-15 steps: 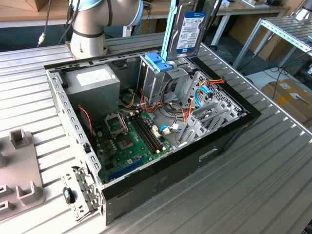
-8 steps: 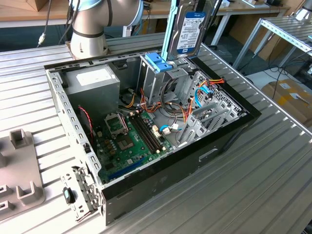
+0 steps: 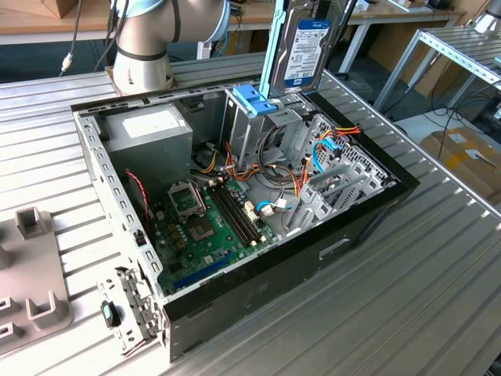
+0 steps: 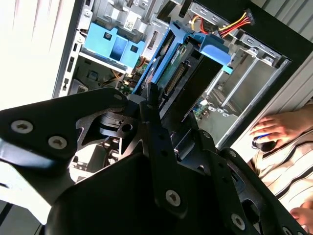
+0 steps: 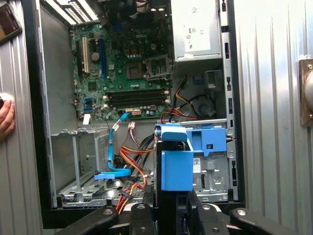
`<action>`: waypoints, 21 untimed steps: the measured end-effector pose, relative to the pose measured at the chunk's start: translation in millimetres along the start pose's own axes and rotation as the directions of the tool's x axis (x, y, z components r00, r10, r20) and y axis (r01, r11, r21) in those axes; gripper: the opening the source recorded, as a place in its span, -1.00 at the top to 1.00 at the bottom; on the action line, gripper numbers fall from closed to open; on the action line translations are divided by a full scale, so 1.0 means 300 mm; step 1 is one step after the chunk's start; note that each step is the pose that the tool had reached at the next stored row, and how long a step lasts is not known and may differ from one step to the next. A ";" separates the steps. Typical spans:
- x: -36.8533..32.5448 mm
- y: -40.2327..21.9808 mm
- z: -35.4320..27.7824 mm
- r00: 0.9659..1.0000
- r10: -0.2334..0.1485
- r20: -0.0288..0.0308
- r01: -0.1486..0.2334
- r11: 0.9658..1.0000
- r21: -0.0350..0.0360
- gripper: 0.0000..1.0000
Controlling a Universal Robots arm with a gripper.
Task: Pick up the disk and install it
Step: 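Pick up the disk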
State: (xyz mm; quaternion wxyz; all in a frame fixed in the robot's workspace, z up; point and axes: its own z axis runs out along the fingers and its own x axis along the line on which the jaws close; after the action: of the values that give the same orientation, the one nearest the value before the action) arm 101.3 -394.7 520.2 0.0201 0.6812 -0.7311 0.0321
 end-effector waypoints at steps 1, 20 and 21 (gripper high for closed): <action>0.002 0.000 0.000 1.000 0.000 0.000 0.000 1.000 0.000 0.30; 0.016 -0.001 0.001 1.000 0.000 -0.002 0.000 1.000 0.000 0.30; 0.017 -0.001 0.001 1.000 0.000 -0.002 0.000 1.000 0.000 0.30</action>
State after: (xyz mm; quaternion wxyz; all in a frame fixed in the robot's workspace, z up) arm 101.3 -399.7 520.2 0.0207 0.6812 -0.7311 0.0327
